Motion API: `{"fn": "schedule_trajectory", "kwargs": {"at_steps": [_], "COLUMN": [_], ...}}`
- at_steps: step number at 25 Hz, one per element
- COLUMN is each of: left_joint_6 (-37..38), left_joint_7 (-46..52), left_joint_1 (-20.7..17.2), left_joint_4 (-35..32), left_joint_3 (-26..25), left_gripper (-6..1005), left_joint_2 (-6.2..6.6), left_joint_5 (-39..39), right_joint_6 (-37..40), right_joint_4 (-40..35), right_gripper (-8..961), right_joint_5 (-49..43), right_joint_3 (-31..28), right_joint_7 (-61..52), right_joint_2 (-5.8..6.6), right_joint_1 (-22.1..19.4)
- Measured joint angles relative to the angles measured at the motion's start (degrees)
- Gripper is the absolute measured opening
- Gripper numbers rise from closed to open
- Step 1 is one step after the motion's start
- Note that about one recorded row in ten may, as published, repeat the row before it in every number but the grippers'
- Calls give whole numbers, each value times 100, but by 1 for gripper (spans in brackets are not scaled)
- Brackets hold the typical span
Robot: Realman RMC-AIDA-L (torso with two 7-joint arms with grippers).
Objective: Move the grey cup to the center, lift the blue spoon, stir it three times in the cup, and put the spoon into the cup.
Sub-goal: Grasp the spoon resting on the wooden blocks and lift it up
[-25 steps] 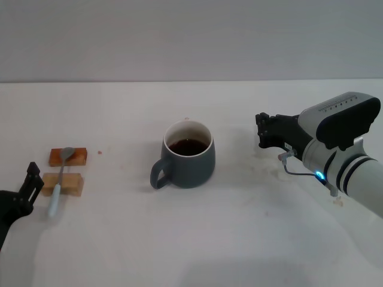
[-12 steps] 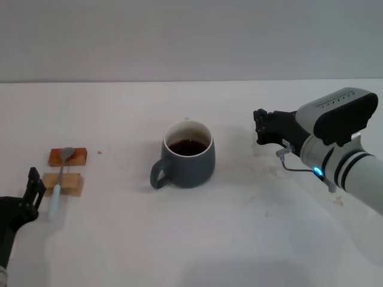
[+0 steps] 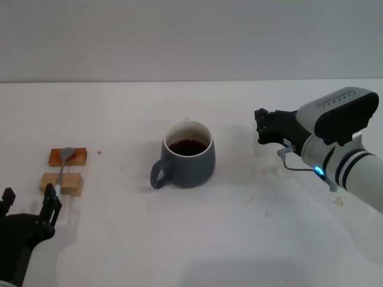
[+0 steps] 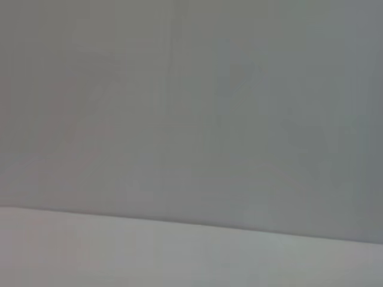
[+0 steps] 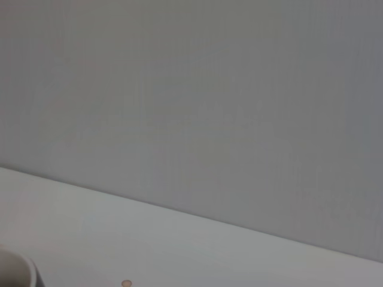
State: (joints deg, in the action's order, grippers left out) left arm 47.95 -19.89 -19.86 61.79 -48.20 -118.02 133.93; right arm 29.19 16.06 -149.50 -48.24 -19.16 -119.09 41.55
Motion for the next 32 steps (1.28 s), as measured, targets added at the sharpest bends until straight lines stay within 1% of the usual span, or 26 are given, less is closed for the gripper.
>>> {"fn": "schedule_trajectory", "kwargs": {"at_steps": [5,7,8,12,21,24,26,27,30,32], "left_joint_6": [15,135,135,269,312,373,398,527,580,634], "left_joint_7": [5,23,23,28,30,39,51,156,234,444], "left_joint_1": [31,269,269,504,628,763,786,872,916,1048], "left_joint_4": [-120,-415,-415,-636,-805,-976,-1016,-1176,-1263,-1497], "left_joint_3": [64,135,135,289,386,502,530,618,649,679], "left_gripper": [719,717,716,711,700,697,694,693,690,687], "left_joint_2": [-11,-33,-33,-21,-37,-45,-45,-43,-46,-48], "left_joint_5": [-43,-178,-178,-449,-566,-761,-789,-875,-894,-925], "right_joint_6": [0,0,0,-12,-79,-80,-81,-81,-81,-81], "right_joint_4": [10,21,21,19,27,35,36,38,39,43], "right_gripper": [39,39,39,38,38,38,38,38,38,38], "right_joint_5": [0,0,0,0,0,0,0,0,0,-1], "right_joint_3": [31,50,50,46,52,52,52,52,53,52], "right_joint_7": [0,0,0,-1,0,-1,-1,-1,-1,-1], "right_joint_2": [0,0,0,0,0,0,0,0,0,0], "right_joint_1": [4,6,6,-1,5,7,10,15,17,18]}}
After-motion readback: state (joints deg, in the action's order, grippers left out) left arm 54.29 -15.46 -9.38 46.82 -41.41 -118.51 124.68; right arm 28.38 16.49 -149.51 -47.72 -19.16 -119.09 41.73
